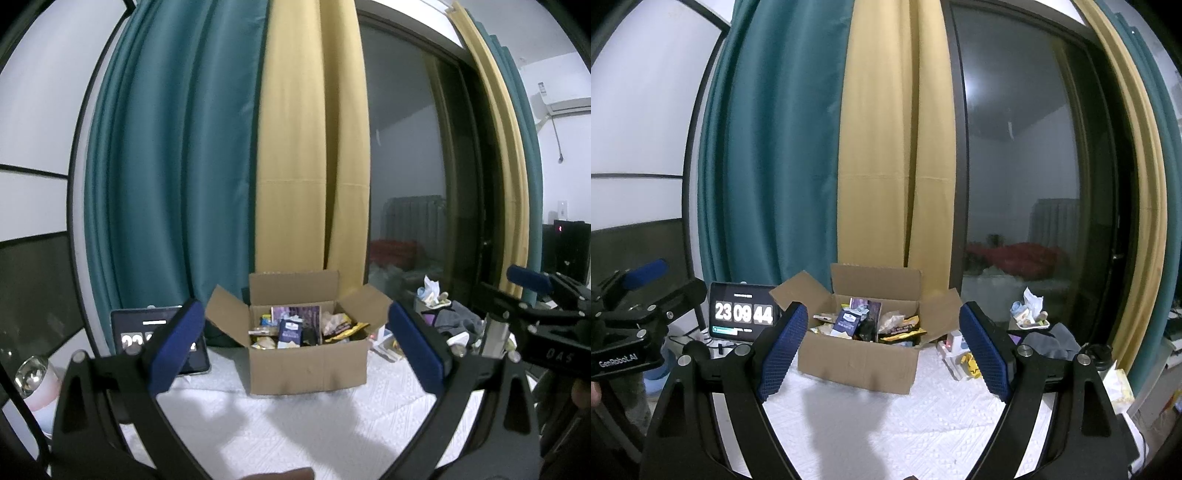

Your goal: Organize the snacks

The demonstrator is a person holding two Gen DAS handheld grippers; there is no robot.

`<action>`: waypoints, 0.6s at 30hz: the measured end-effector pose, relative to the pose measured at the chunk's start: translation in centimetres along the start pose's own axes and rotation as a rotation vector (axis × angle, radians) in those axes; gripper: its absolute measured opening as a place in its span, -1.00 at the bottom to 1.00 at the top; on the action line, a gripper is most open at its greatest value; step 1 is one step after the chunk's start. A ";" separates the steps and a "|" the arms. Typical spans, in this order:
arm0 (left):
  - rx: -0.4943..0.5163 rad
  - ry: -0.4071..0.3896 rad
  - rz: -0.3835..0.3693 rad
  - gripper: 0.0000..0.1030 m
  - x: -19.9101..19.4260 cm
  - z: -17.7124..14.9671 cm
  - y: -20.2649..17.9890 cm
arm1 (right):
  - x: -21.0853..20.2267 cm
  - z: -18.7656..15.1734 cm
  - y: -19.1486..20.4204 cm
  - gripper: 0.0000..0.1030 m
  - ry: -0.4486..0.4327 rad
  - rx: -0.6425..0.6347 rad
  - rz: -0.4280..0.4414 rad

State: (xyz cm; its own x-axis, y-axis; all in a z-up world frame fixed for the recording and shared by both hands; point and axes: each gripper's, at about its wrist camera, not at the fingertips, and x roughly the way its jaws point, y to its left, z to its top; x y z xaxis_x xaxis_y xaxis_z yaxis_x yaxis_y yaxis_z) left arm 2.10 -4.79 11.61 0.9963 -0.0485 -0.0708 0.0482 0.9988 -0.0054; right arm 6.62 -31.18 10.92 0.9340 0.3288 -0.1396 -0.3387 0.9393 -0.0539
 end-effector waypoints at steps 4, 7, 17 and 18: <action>-0.003 0.001 0.006 0.96 0.0 -0.2 -0.1 | -0.1 -0.1 0.0 0.68 0.003 0.001 -0.001; -0.003 0.002 0.006 0.96 0.0 -0.2 -0.1 | 0.0 -0.1 0.0 0.68 0.003 0.000 -0.002; -0.006 0.002 0.013 0.96 -0.1 -0.3 -0.4 | 0.0 0.0 0.1 0.68 0.003 0.000 -0.003; -0.005 0.004 0.011 0.96 -0.1 -0.3 -0.4 | 0.0 0.0 0.2 0.68 0.004 0.000 -0.004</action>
State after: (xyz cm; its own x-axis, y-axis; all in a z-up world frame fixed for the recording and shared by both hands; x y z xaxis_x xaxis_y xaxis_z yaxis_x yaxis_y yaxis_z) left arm 1.94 -5.13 11.34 0.9965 -0.0374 -0.0748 0.0368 0.9993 -0.0098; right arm 6.53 -31.04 10.87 0.9348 0.3247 -0.1437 -0.3352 0.9406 -0.0549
